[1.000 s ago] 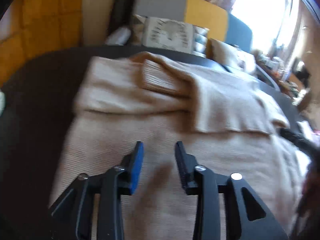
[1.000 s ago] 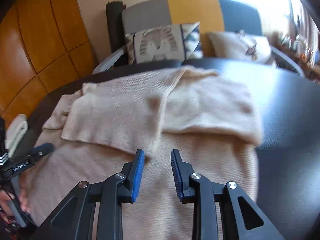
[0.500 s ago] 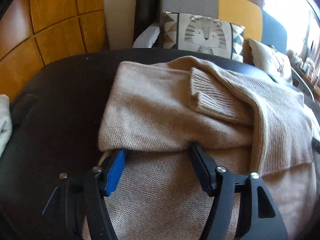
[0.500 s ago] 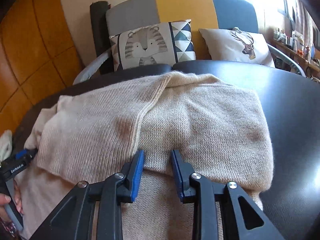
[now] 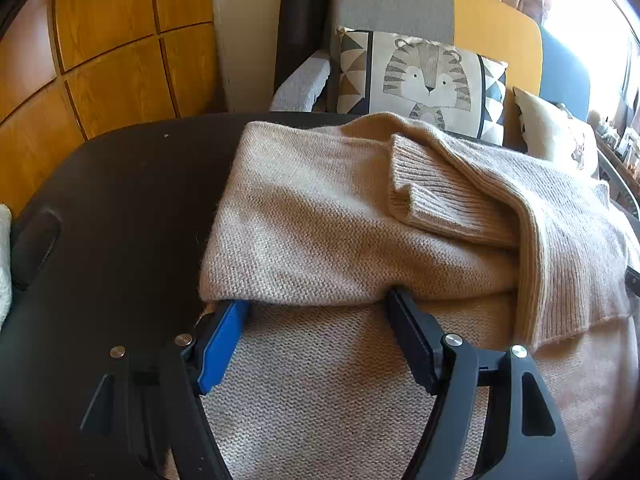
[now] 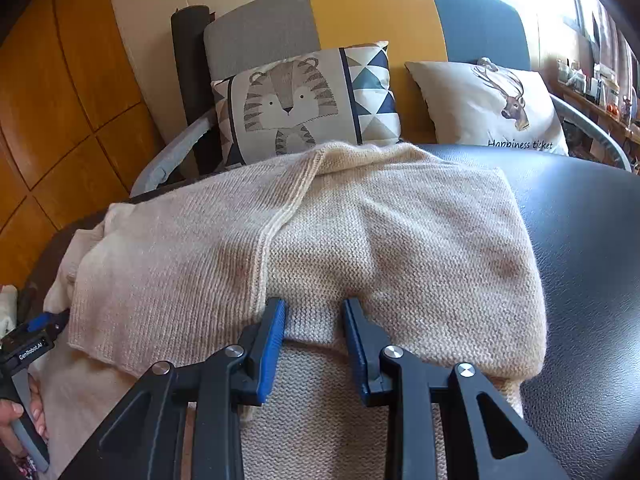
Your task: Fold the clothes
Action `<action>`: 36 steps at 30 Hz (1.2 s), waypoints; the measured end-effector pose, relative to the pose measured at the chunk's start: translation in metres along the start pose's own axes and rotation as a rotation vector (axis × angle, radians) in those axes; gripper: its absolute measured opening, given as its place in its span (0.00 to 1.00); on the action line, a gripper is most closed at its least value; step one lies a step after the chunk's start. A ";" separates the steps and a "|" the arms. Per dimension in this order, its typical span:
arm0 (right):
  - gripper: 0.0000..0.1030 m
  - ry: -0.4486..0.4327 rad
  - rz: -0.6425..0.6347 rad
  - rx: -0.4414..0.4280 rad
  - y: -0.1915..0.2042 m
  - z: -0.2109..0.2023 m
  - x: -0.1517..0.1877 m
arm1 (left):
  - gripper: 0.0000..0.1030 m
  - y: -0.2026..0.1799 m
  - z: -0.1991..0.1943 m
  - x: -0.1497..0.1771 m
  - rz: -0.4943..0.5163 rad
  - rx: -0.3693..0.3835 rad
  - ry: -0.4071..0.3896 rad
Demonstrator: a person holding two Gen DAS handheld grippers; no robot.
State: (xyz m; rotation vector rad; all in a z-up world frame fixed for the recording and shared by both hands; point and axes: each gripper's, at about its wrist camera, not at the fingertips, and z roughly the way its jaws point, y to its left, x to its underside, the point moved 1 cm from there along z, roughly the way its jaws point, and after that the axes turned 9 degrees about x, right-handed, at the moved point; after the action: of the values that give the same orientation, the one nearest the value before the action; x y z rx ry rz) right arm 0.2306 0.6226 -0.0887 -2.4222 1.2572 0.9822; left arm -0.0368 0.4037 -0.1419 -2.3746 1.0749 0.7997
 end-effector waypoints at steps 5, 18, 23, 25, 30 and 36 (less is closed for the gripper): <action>0.28 0.062 0.064 -0.059 -0.015 -0.017 0.000 | 0.72 0.020 -0.037 0.009 0.033 0.137 0.059; 0.30 0.102 -0.130 -0.099 -0.025 -0.137 0.100 | 0.72 0.105 -0.135 0.120 -0.258 0.292 0.023; 0.30 0.108 -0.145 -0.071 -0.042 -0.153 0.135 | 0.72 0.071 -0.141 0.145 0.040 0.079 0.005; 0.30 0.096 -0.150 -0.045 -0.053 -0.163 0.146 | 0.73 0.061 -0.148 0.156 0.134 0.025 -0.036; 0.30 0.089 -0.099 0.024 -0.084 -0.192 0.165 | 0.73 0.083 -0.166 0.165 0.010 0.145 -0.011; 0.31 0.127 0.166 -0.168 -0.130 -0.203 0.188 | 0.73 0.114 -0.188 0.181 -0.145 0.372 -0.007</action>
State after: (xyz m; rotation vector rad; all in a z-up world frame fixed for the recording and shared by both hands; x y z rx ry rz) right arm 0.5018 0.4828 -0.0734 -2.5765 1.4951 1.0301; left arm 0.0340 0.1286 -0.1329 -2.1022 0.9414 0.5057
